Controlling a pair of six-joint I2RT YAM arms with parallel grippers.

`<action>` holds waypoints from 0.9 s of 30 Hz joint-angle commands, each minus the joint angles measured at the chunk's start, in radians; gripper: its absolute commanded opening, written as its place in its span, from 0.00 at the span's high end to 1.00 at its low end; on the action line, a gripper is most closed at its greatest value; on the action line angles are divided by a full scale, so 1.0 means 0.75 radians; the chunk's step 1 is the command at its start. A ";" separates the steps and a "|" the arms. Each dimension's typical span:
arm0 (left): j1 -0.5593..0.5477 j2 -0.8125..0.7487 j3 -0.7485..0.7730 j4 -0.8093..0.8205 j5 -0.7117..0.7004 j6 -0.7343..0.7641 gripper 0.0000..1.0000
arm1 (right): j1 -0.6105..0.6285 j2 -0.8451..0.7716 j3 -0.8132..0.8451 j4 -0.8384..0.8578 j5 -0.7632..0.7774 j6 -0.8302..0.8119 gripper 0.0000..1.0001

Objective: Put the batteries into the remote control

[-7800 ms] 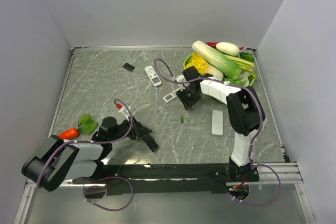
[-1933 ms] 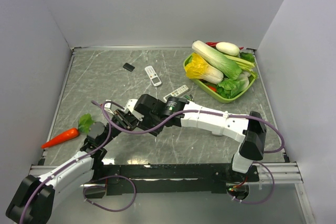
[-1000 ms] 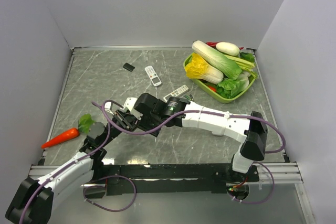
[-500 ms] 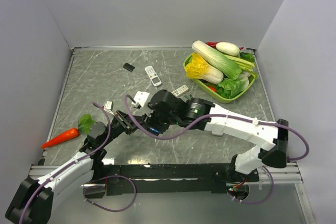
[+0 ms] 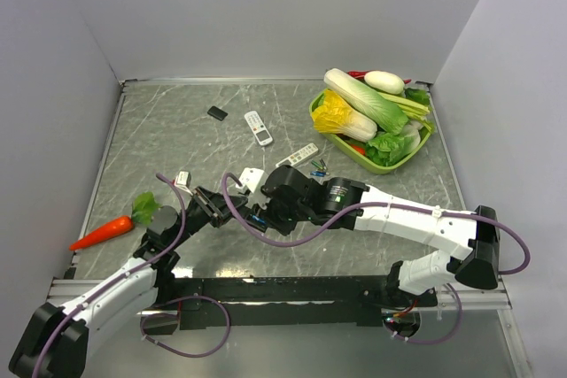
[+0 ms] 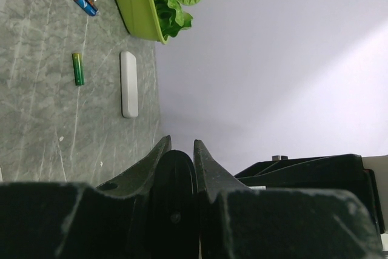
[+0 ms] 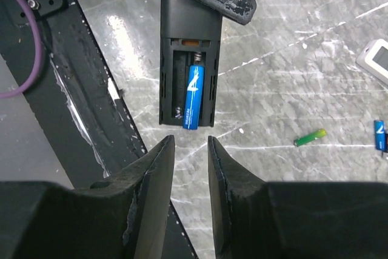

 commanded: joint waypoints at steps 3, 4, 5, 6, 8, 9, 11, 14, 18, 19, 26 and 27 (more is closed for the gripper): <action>-0.005 -0.033 -0.136 0.032 0.006 -0.032 0.99 | 0.002 -0.025 -0.005 0.088 -0.035 0.026 0.65; -0.005 -0.037 -0.136 0.030 0.006 -0.034 0.99 | 0.002 -0.023 -0.005 0.090 -0.037 0.026 0.65; -0.005 -0.041 -0.138 0.028 0.006 -0.034 0.99 | 0.002 -0.021 -0.003 0.092 -0.042 0.024 0.65; -0.005 -0.043 -0.136 0.026 0.008 -0.034 0.99 | 0.000 -0.021 -0.003 0.096 -0.046 0.024 0.65; -0.005 -0.043 -0.136 0.028 0.006 -0.036 0.99 | -0.001 -0.013 0.002 0.095 -0.052 0.024 0.65; -0.005 -0.041 -0.136 0.030 0.008 -0.038 0.99 | 0.002 -0.009 0.006 0.094 -0.052 0.022 0.65; -0.005 -0.037 -0.136 0.038 0.010 -0.038 0.99 | 0.002 0.000 0.006 0.090 -0.048 0.021 0.65; -0.005 -0.029 -0.132 0.046 0.014 -0.042 0.99 | -0.003 0.012 0.006 0.084 -0.036 0.017 0.67; -0.003 -0.031 -0.134 0.048 0.016 -0.046 0.99 | -0.003 0.020 0.002 0.086 -0.029 0.015 0.71; -0.003 -0.033 -0.134 0.048 0.016 -0.048 0.99 | -0.003 0.022 0.000 0.086 -0.031 0.017 0.71; -0.005 -0.035 -0.132 0.053 0.022 -0.048 0.99 | -0.007 0.026 -0.005 0.099 -0.033 0.019 0.73; -0.005 -0.033 -0.132 0.055 0.022 -0.050 0.99 | -0.009 0.028 -0.005 0.103 -0.033 0.019 0.73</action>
